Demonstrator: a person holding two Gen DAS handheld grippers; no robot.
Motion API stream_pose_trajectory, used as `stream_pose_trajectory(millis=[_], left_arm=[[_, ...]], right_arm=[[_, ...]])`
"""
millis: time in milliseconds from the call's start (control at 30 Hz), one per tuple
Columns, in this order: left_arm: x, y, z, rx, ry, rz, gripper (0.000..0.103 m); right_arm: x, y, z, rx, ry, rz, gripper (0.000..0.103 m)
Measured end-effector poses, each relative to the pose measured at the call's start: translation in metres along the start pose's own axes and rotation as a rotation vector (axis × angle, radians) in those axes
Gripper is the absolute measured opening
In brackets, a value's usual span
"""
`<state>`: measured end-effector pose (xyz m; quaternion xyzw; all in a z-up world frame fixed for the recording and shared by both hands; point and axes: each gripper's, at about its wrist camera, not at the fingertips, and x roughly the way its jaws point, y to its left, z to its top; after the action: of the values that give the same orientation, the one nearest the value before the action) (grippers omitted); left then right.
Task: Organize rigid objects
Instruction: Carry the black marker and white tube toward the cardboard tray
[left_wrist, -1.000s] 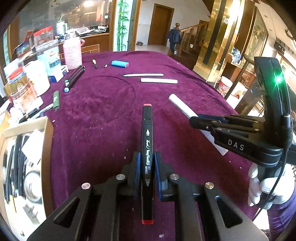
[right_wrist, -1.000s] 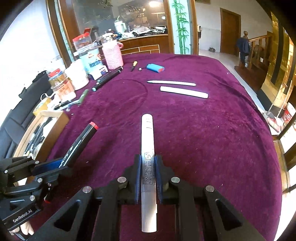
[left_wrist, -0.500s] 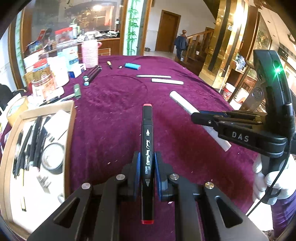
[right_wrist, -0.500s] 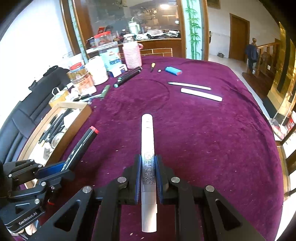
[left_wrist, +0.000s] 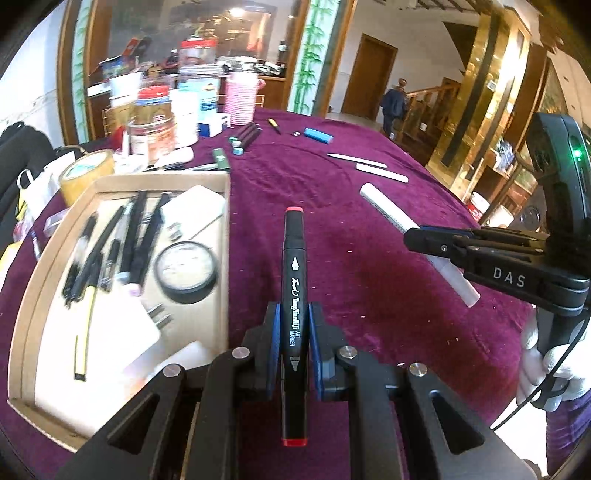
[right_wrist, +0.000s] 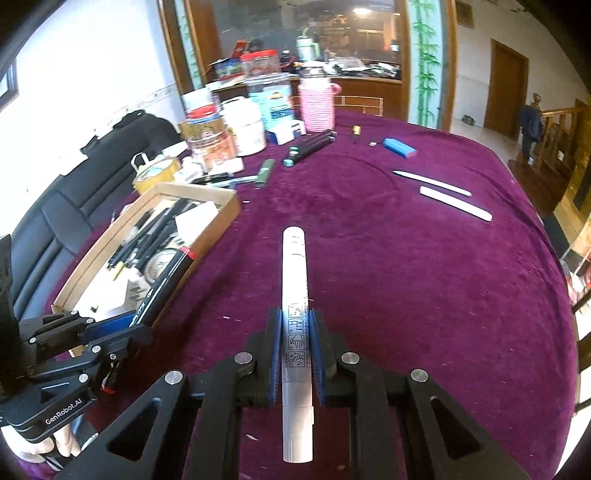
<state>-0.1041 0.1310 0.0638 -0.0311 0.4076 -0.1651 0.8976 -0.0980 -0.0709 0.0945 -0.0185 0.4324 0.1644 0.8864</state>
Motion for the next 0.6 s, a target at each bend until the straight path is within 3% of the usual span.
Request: stream_pose_trajectory(millis=[367,600], left_arm=[[-0.029,0.064,-0.011,-0.105,-0.047,0.03,0.014],[-0.042,0.119,-0.02,-0.182,-0.051,0.093,0.014]], right_arm=[[0.024,0.08,0.026,-0.089,0.037,0.101,0.016],[0.046,0.129,0.034,-0.116,0.086,0.183,0.016]])
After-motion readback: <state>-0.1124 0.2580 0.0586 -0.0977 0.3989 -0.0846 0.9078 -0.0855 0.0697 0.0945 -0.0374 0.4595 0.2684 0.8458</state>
